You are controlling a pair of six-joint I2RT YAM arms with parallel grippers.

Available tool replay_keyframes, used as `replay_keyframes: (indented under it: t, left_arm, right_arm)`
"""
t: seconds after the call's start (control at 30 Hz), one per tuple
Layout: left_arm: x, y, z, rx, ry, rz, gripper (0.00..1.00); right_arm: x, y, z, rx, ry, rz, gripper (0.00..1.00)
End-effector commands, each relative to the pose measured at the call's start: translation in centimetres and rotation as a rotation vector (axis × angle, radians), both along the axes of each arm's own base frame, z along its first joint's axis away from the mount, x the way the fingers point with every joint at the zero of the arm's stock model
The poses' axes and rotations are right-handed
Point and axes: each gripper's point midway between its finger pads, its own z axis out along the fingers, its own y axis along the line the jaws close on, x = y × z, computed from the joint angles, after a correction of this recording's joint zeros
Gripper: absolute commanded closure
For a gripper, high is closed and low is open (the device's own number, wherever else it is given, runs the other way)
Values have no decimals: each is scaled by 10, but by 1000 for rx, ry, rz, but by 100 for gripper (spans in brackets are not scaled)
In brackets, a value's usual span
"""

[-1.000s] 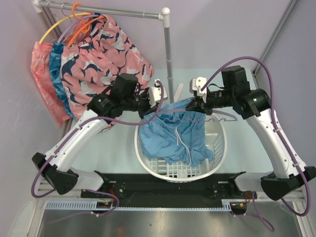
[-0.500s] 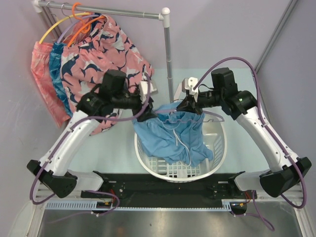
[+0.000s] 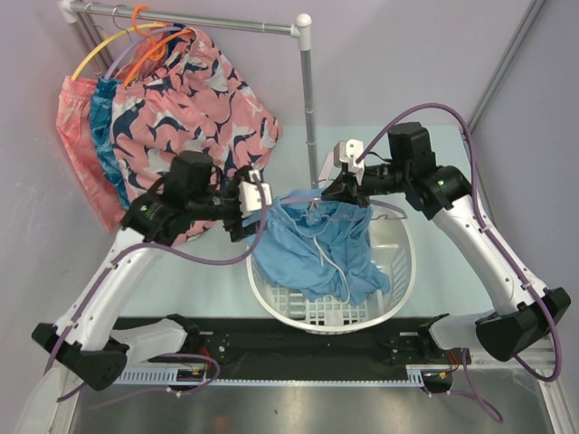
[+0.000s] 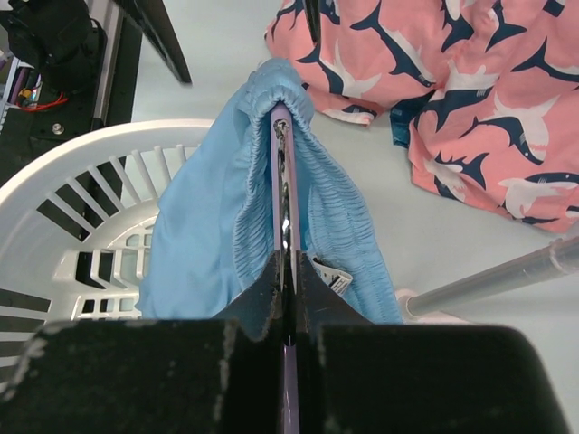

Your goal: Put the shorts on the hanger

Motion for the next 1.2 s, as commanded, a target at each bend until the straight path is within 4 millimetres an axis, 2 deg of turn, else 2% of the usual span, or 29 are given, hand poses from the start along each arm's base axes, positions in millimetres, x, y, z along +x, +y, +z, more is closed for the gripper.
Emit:
replay_keyframes:
  t: [0.0, 0.1, 0.17, 0.2, 0.3, 0.33, 0.37, 0.43, 0.47, 0.5, 0.53, 0.6, 0.63, 0.67, 0.7, 0.77, 0.8, 0.83, 0.87, 0.93, 0.97, 1.1, 1.17]
  left_arm:
    - [21, -30, -21, 79, -129, -69, 13]
    - [23, -45, -28, 78, -140, -102, 17]
    - [21, -53, -30, 78, -142, -132, 31]
    - [21, -56, -32, 81, -135, -145, 49]
    - [21, -58, -34, 81, -127, -152, 83]
    - [20, -57, -33, 77, -130, -153, 99]
    - [20, -56, -37, 81, -131, -150, 100]
    - [16, -54, -34, 72, -154, -156, 100]
    - [15, -53, -36, 74, -155, -158, 100]
    - [14, -53, -36, 69, -156, -159, 100]
    - [13, -51, -33, 66, -158, -158, 100]
    - [10, -51, -30, 57, -164, -163, 100]
    - [7, -50, -23, 47, -182, -166, 100]
    - [6, -50, -22, 40, -190, -170, 100]
    - [6, -49, -19, 34, -204, -171, 100]
    - [1, -48, -15, 21, -223, -184, 100]
    - [0, -48, -13, 16, -230, -190, 100]
    - [-1, -49, -12, 11, -234, -196, 100]
    - [-2, -49, -10, 6, -240, -202, 100]
    - [-5, -50, -6, -1, -250, -219, 100]
    - [-8, -50, -3, -6, -252, -228, 100]
    - [-17, -48, 3, -18, -299, -269, 100]
    - [-22, -47, 1, -20, -310, -292, 100]
  right_arm:
    - [-11, 8, 35, 77, -145, 68, 100]
    - [-14, 7, 35, 72, -146, 70, 100]
    - [-15, 8, 37, 77, -147, 71, 100]
    - [-18, 8, 40, 82, -155, 73, 100]
    - [-19, 5, 42, 79, -162, 58, 100]
    - [-19, 3, 42, 72, -173, 55, 100]
    - [-20, 0, 38, 55, -161, 45, 100]
    - [-22, -8, 35, 40, -133, 15, 81]
    - [-19, -11, 35, 34, -118, -15, 55]
    - [-18, -16, 37, 38, -107, -43, 41]
    - [-20, -22, 44, 51, -97, -75, 31]
    - [-18, -36, 51, 81, -33, -160, 20]
    - [-23, -45, 61, 103, -42, -187, 18]
    - [-21, -55, 65, 121, -6, -246, 16]
    - [-21, -62, 67, 134, 8, -280, 8]
    - [-19, -75, 78, 183, 37, -358, 3]
    - [-9, -89, 78, 209, 89, -436, 1]
    - [-2, -94, 75, 218, 122, -476, 1]
    - [16, -102, 64, 207, 176, -556, 2]
    - [28, -111, 41, 180, 300, -621, 3]
    - [41, -113, 21, 140, 363, -654, 5]
    - [48, -107, -30, 28, 543, -647, 12]
    - [47, -101, -45, -3, 576, -614, 13]
